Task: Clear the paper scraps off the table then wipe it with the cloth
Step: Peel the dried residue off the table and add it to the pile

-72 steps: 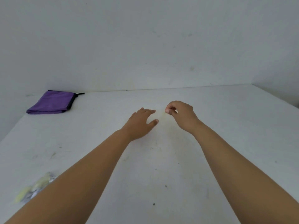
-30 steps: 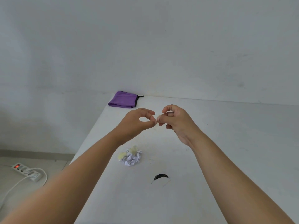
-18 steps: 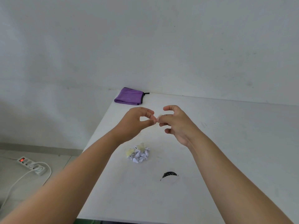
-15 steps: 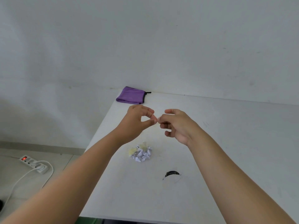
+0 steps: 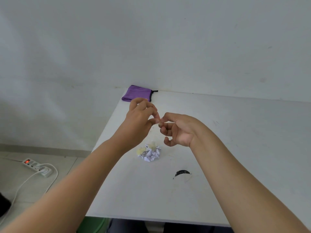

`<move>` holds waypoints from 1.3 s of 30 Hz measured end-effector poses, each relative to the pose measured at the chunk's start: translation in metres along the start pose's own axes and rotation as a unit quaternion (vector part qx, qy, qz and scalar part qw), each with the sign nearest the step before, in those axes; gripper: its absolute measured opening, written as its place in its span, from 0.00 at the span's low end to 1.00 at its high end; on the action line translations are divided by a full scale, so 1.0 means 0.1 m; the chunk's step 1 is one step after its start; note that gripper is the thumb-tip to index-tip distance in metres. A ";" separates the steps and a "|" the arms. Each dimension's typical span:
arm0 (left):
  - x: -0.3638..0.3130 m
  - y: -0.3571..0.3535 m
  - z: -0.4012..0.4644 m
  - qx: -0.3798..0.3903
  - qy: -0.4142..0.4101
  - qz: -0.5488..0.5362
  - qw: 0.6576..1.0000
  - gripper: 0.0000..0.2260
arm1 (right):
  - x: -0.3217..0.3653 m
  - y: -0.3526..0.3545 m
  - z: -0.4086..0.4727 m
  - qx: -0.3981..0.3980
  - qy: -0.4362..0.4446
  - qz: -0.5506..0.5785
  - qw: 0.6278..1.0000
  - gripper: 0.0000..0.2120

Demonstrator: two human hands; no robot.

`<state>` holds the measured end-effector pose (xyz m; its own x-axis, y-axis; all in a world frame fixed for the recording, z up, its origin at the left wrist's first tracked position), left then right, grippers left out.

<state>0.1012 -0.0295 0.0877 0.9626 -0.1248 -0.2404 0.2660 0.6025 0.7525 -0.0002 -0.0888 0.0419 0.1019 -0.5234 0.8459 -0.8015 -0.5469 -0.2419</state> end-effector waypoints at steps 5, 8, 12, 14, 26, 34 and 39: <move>-0.02 0.02 -0.05 -0.021 -0.020 -0.002 1.000 0.03 | -0.05 -0.02 -0.02 -0.007 -0.013 0.003 1.000 0.04; -0.04 -0.01 -0.09 -0.012 -0.038 -0.006 0.999 0.04 | -0.10 -0.02 -0.03 -0.006 -0.022 -0.010 1.000 0.04; -0.02 -0.11 -0.14 0.027 -0.018 -0.024 0.999 0.04 | -0.14 0.05 -0.01 -0.037 -0.014 -0.067 0.997 0.03; 0.03 -0.14 -0.15 0.053 0.032 -0.063 0.996 0.05 | -0.11 0.14 -0.01 -0.078 0.018 -0.104 0.991 0.04; 0.19 -0.23 -0.16 0.140 0.152 -0.192 0.959 0.05 | 0.25 0.02 -0.19 -0.054 0.265 -0.360 0.893 0.03; 0.19 -0.27 -0.17 0.156 0.159 -0.209 0.952 0.05 | 0.26 -0.01 -0.16 -0.044 0.218 -0.389 0.894 0.08; 0.11 -0.25 -0.17 0.169 0.107 -0.164 0.966 0.03 | 0.22 0.02 -0.11 -0.050 0.180 -0.401 0.897 0.09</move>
<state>0.1047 -0.0330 0.0559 0.8006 -0.0781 -0.5941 0.5916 0.2610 0.7628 -0.0059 -0.0943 0.0651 0.4863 0.2663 0.8322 -0.6068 -0.5824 0.5409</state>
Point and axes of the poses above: each hand's wrist, its own z-axis towards the middle knuckle, its own y-axis out of the back of the hand, x = y × z, the point moved 7 cm from there along z, towards the middle knuckle, and after that the axes turned 6 degrees about z, right-handed, at the moved point
